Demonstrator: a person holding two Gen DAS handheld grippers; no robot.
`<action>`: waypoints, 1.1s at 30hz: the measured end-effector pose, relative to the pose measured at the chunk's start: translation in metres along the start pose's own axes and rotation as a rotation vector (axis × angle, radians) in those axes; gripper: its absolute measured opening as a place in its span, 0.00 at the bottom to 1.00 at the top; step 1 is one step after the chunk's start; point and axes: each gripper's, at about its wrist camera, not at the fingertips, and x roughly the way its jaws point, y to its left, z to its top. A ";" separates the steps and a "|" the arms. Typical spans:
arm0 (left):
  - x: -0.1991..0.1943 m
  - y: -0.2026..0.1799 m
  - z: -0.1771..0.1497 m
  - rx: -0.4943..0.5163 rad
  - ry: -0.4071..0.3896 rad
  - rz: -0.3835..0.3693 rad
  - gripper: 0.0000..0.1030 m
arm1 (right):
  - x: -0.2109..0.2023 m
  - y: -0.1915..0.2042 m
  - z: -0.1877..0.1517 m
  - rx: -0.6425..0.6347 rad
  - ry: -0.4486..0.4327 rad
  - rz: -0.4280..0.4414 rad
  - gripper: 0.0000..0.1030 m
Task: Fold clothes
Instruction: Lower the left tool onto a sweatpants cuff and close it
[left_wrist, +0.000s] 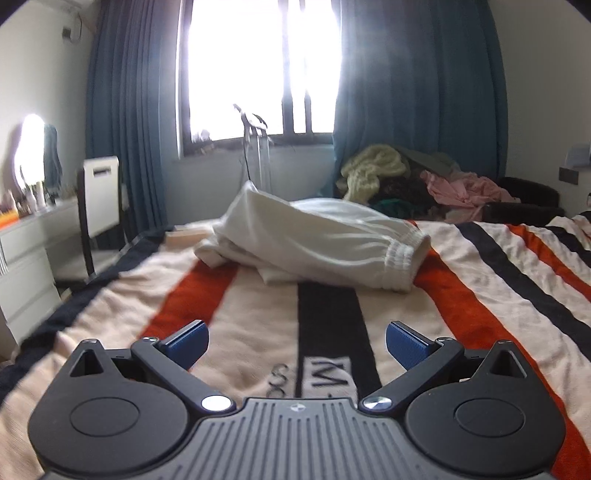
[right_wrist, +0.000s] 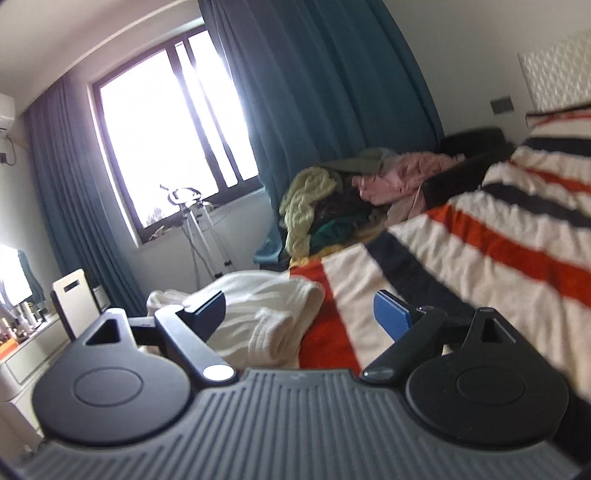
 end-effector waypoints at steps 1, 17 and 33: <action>0.005 -0.001 -0.001 -0.002 0.010 0.005 1.00 | 0.002 -0.001 0.006 -0.025 0.008 -0.008 0.86; 0.159 -0.131 0.033 0.455 -0.041 -0.128 0.98 | 0.042 -0.054 -0.043 0.092 0.115 -0.090 0.86; 0.309 -0.197 0.063 0.424 0.036 0.110 0.87 | 0.109 -0.082 -0.069 0.281 0.221 -0.065 0.86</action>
